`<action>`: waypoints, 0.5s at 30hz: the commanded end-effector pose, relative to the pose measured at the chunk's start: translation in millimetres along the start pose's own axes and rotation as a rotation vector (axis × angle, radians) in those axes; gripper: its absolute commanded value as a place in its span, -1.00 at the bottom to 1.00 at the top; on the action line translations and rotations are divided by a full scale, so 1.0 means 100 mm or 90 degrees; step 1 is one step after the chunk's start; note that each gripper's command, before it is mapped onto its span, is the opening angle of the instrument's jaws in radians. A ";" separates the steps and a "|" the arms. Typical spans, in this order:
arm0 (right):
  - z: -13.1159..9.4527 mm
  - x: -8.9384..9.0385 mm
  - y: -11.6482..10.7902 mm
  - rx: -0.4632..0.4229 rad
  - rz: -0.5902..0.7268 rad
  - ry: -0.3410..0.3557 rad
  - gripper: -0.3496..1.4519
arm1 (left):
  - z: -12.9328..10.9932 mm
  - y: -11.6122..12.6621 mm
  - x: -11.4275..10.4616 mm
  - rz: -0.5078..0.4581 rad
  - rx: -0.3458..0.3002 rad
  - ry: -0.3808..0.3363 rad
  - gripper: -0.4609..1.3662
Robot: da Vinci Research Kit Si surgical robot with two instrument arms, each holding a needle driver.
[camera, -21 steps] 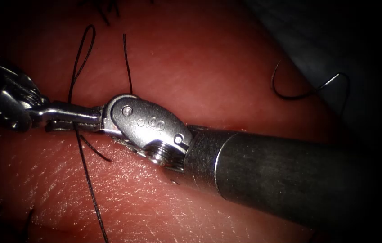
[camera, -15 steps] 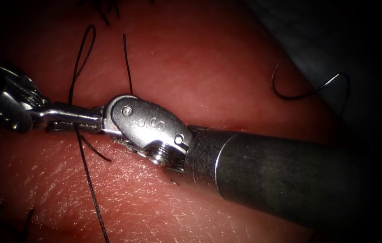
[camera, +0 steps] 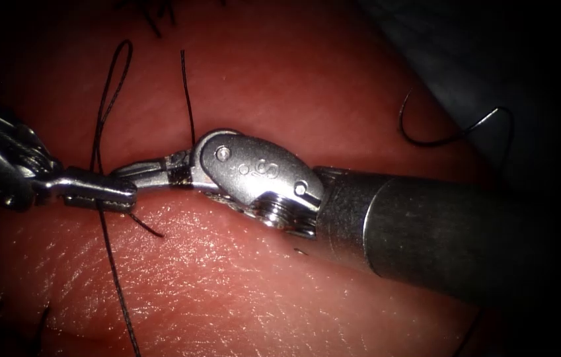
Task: Wound Closure
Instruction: Wrap the suture counter-clockwise around the right gripper two times
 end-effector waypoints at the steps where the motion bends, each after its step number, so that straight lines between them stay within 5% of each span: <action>1: -0.004 0.003 0.001 -0.013 -0.006 -0.003 -1.00 | 0.000 0.001 0.002 -0.008 -0.021 0.007 -0.88; 8: -0.010 0.029 0.013 -0.049 -0.038 0.017 -1.00 | 0.004 0.005 0.013 -0.028 -0.054 0.023 -0.88; 15: -0.007 0.076 0.045 -0.047 -0.047 0.035 -1.00 | 0.006 0.009 0.017 -0.050 -0.078 0.020 -0.88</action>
